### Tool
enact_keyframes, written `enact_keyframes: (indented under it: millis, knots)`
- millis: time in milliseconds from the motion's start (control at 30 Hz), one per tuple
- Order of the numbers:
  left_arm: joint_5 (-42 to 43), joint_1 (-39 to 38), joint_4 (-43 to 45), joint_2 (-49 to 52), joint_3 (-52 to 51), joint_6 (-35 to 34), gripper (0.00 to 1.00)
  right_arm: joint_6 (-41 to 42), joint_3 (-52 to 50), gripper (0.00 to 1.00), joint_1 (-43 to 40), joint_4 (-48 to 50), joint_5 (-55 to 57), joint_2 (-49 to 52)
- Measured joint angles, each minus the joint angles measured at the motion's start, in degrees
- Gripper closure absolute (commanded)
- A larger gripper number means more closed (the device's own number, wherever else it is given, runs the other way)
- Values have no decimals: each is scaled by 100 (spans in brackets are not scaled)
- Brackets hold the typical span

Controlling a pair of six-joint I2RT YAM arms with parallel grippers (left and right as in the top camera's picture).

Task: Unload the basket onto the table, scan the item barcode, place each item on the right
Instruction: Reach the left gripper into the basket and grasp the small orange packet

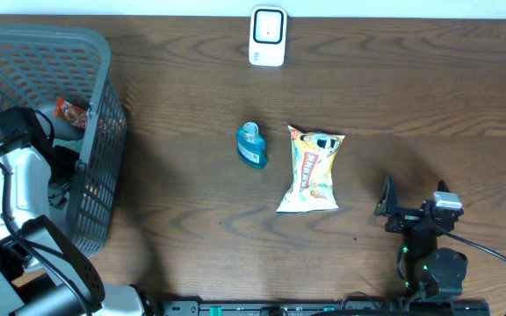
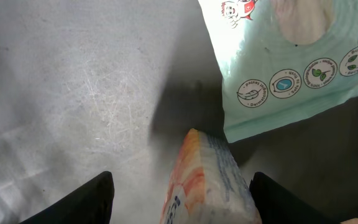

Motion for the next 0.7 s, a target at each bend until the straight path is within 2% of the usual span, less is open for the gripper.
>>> enact_keyframes:
  millis: [67, 133, 367, 400, 433, 700]
  knots:
    - [-2, 0, 4, 0, 0, 0, 37, 0, 2, 1, 0, 0, 0, 0]
    - [2, 0, 13, 0, 0, 28, 50, 0, 2, 1, 0, 0, 0, 0]
    - [0, 0, 35, 0, 0, 52, 74, 0, 2, 1, 0, 0, 0, 0]
    - [2, 0, 37, 0, 0, 57, 79, 0, 0, 1, 0, 0, 0, 0]
    - [-2, 0, 39, 0, 0, 57, 92, 0, 2, 1, 0, 0, 0, 0]
    - [0, 0, 50, 0, 0, 35, 93, 0, 0, 1, 0, 0, 0, 0]
